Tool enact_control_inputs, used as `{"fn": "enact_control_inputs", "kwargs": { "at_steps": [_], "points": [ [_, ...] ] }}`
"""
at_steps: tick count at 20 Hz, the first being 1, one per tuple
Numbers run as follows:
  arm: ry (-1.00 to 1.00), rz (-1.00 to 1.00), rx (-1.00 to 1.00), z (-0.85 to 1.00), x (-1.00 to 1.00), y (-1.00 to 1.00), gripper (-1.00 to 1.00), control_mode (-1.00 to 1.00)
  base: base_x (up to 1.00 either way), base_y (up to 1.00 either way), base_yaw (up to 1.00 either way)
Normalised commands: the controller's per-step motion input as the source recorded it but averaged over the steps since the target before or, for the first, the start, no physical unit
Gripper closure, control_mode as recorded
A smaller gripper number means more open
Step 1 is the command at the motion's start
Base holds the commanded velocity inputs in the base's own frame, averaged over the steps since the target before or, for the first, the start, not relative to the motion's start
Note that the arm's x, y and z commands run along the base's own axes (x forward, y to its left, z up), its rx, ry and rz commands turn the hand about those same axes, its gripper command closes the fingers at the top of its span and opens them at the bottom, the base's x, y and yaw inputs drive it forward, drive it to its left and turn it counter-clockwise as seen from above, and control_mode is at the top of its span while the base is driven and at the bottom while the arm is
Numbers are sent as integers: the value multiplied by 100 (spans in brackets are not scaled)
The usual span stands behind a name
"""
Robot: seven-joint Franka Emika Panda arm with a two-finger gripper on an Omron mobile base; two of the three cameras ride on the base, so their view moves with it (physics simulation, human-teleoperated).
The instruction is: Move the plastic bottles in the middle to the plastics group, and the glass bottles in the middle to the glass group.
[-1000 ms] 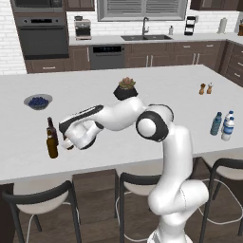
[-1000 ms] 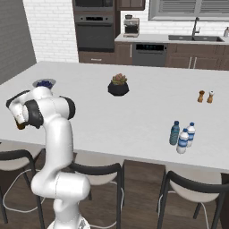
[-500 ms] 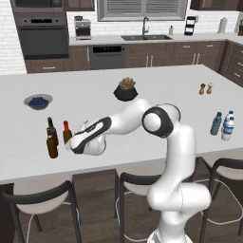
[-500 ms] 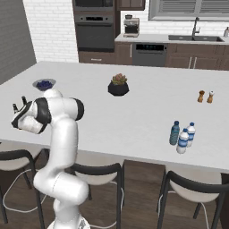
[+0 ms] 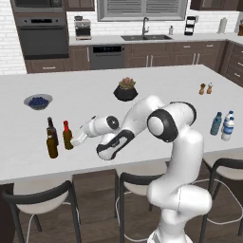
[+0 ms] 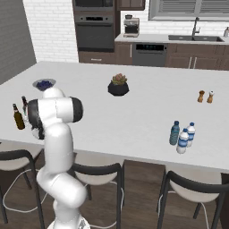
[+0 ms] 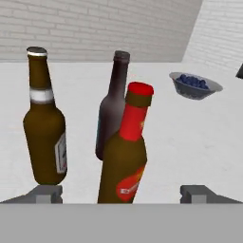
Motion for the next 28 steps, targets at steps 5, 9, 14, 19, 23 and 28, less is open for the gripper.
{"fn": "enact_control_inputs", "kwargs": {
  "at_steps": [5,9,14,19,23,28],
  "points": [
    [7,0,0,100,10,-32,-100,-100,0,0,0],
    [17,-2,0,100,12,-51,-100,-100,0,0,0],
    [24,-5,0,84,1,-69,-100,-100,0,0,0],
    [25,-15,0,66,-35,-91,-100,-100,0,0,0],
    [3,-26,2,26,-99,-100,-100,-100,0,0,0],
    [-10,-20,5,61,-94,-95,-100,-100,0,0,0]
  ]
}}
